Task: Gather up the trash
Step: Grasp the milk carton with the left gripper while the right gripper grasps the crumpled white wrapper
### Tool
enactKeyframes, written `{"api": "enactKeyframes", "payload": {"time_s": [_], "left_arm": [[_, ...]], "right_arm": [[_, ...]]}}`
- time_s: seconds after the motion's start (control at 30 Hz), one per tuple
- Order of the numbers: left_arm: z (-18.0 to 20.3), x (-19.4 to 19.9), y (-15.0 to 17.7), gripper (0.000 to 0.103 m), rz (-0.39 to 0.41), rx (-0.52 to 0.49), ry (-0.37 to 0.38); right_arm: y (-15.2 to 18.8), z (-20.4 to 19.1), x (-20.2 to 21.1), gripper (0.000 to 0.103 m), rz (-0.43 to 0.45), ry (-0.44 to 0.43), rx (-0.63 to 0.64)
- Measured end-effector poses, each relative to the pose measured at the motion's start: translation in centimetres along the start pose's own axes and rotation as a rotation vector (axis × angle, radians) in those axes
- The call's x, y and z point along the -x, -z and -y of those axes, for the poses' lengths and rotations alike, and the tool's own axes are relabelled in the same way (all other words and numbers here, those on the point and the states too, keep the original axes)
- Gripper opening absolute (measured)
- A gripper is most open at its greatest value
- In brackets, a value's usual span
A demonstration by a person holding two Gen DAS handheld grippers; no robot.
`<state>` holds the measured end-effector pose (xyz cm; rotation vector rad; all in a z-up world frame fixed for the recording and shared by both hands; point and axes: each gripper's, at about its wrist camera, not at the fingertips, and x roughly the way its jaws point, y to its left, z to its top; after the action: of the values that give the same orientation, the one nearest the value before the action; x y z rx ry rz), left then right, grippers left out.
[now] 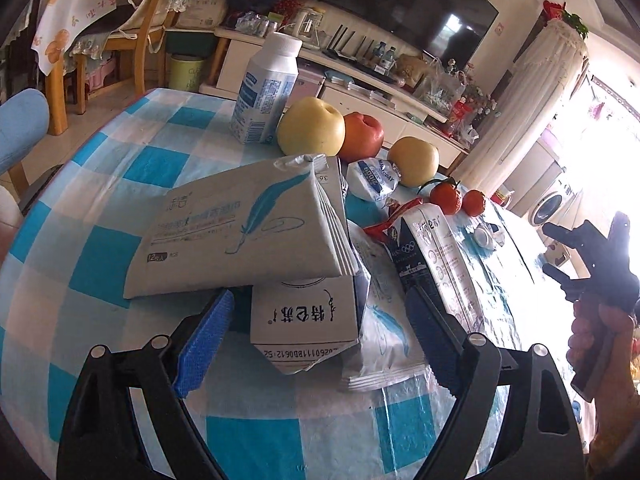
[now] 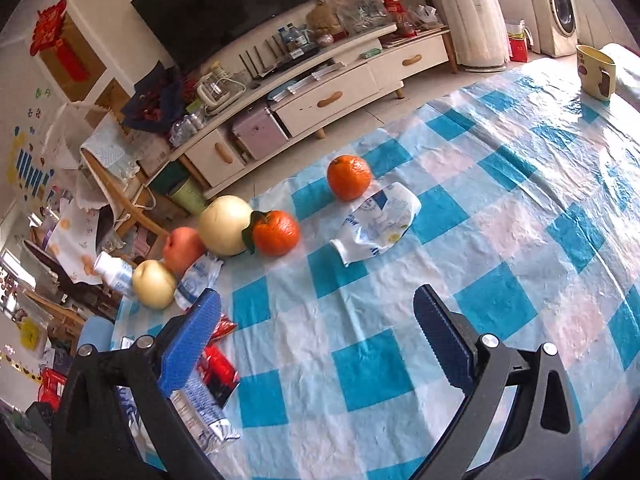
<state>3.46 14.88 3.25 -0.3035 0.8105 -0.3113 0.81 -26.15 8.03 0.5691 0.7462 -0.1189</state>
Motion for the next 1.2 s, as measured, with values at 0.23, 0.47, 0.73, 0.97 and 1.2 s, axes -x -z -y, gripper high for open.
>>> {"api": "enactKeyframes", "payload": {"time_s": [0.23, 0.47, 0.73, 0.97, 1.2], "left_arm": [[0.0, -1.4, 0.0, 0.068, -0.017, 0.017, -0.024], [0.2, -1.5, -0.1, 0.065, -0.003, 0.023, -0.028], [0.6, -2.1, 0.2, 0.065, -0.022, 0.02, -0.014], [0.0, -1.9, -0.1, 0.065, 0.01, 0.055, -0.01], [0.2, -1.9, -0.1, 0.065, 0.024, 0.052, -0.015]], "right_arm": [[-1.4, 1.5, -5.3, 0.085, -0.034, 0.091, -0.012], [-3.4, 4.2, -8.6, 0.085, -0.039, 0.132, -0.093], [-4.6, 4.2, -11.3, 0.085, -0.048, 0.146, -0.089], [-4.7, 4.1, -11.7, 0.045, -0.045, 0.18, -0.025], [-4.2, 4.8, -10.8, 0.033, -0.058, 0.132, -0.043]]}}
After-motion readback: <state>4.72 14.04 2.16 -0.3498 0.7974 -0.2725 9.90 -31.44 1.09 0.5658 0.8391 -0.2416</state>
